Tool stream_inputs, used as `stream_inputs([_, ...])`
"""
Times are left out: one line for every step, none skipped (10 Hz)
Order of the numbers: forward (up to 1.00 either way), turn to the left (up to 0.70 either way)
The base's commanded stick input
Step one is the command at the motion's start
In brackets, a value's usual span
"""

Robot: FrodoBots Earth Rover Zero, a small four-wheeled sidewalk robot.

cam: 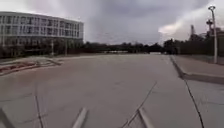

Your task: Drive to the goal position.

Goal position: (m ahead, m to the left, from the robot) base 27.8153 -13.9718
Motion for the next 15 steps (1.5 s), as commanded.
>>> stream_inputs([0.85, -0.27])
stream_inputs([0.85, -0.27])
stream_inputs([0.85, -0.27])
stream_inputs([0.85, -0.21])
stream_inputs([0.85, 0.0])
stream_inputs([0.85, 0.0])
stream_inputs([0.85, 0.0])
stream_inputs([0.85, 0.0])
stream_inputs([0.9, 0.0])
stream_inputs([1.0, 0.0])
stream_inputs([1.0, 0.0])
stream_inputs([1.0, 0.0])
stream_inputs([1.0, 0.0])
stream_inputs([1.0, 0.0])
stream_inputs([1.0, 0.0])
